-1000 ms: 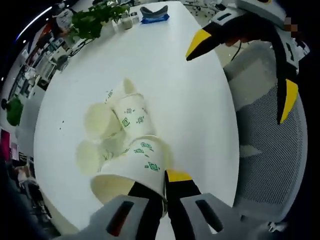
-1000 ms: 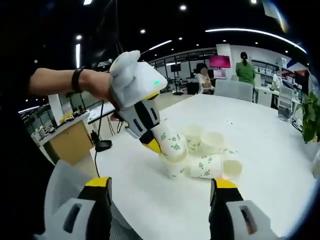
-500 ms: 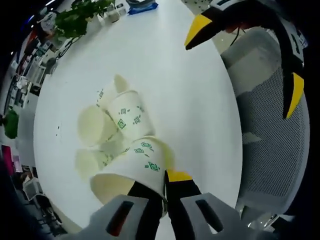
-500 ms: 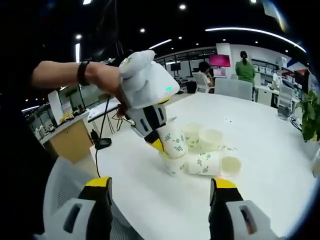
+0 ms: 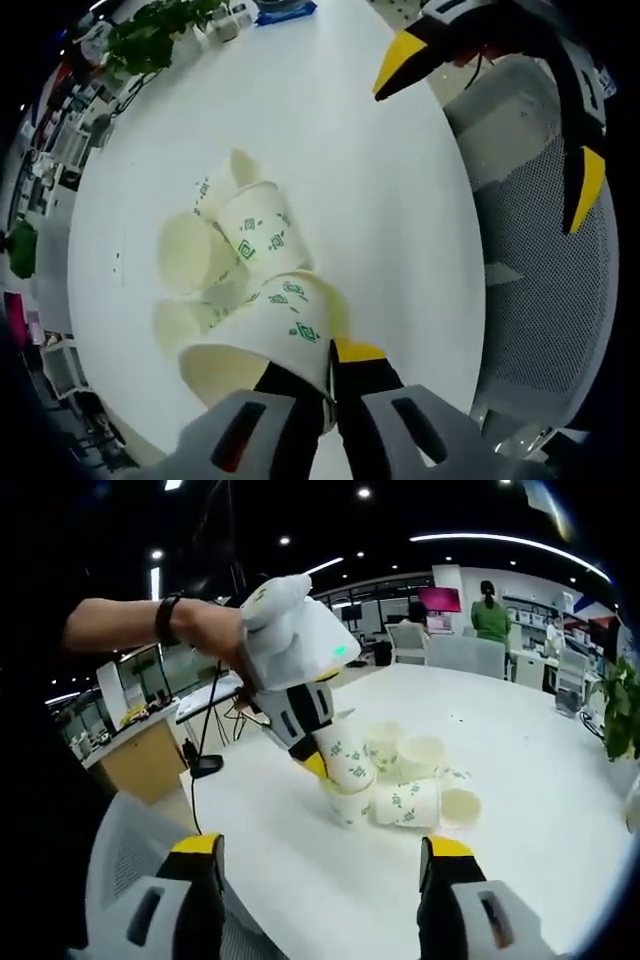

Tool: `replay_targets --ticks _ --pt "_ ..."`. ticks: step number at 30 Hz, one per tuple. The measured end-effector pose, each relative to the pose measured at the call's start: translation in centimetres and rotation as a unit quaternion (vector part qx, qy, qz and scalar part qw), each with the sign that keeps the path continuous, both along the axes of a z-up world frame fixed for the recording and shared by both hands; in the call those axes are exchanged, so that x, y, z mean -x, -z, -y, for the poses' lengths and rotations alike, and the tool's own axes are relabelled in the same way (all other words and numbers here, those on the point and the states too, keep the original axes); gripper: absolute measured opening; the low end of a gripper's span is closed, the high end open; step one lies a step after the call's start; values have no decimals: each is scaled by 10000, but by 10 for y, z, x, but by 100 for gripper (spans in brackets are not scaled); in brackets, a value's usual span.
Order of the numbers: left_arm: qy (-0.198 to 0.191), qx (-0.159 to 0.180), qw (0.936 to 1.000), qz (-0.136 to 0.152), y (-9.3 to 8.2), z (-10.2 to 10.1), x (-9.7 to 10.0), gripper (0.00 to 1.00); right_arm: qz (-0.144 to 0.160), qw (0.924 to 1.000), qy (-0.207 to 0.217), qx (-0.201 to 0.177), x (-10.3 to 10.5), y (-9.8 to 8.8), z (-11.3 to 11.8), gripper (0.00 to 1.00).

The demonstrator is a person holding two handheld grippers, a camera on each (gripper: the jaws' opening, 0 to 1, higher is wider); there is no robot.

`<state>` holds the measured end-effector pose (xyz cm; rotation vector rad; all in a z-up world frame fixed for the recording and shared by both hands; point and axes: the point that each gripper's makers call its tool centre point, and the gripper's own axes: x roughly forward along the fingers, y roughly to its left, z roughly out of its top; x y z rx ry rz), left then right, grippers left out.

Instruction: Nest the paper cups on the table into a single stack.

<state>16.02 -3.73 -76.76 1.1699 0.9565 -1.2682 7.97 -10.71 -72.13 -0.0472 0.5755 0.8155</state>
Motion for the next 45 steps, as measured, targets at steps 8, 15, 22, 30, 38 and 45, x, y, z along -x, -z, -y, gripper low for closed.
replay_targets --ticks 8,15,22,30,38,45 --pt "-36 -13 10000 -8 0 0 -2 4 -18 10000 -30 -14 2 1 0 81" --pt "-69 2 10000 -4 1 0 -4 5 -21 10000 -28 -33 6 -1 -1 80" --pt "-104 50 9999 6 -1 -1 -3 6 -33 10000 -14 -50 5 1 1 80" --pt "-112 136 9998 17 -4 -4 2 15 -54 10000 0 -74 5 2 1 80" --pt "-562 653 9962 139 -13 -14 -2 26 -80 9999 58 -78 4 3 2 78" --pt "-1027 1152 9876 283 -18 -25 6 32 -94 9999 41 -107 4 3 -2 78"
